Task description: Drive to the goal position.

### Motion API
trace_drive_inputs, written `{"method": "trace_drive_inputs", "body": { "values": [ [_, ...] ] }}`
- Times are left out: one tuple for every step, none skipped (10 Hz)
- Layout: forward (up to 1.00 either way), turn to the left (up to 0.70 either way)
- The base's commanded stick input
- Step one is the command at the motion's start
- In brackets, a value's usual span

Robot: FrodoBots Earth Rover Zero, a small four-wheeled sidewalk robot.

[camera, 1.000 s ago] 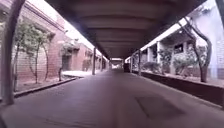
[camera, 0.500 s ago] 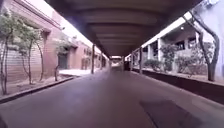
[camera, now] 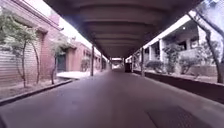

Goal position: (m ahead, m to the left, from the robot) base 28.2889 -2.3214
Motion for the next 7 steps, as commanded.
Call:
{"method": "trace_drive_inputs", "body": {
  "values": [
    [0.7, 0.0],
    [0.7, 0.0],
    [0.7, 0.0],
    [0.7, -0.05],
    [0.7, -0.1],
    [0.7, 0.0],
    [0.7, 0.0]
  ]
}}
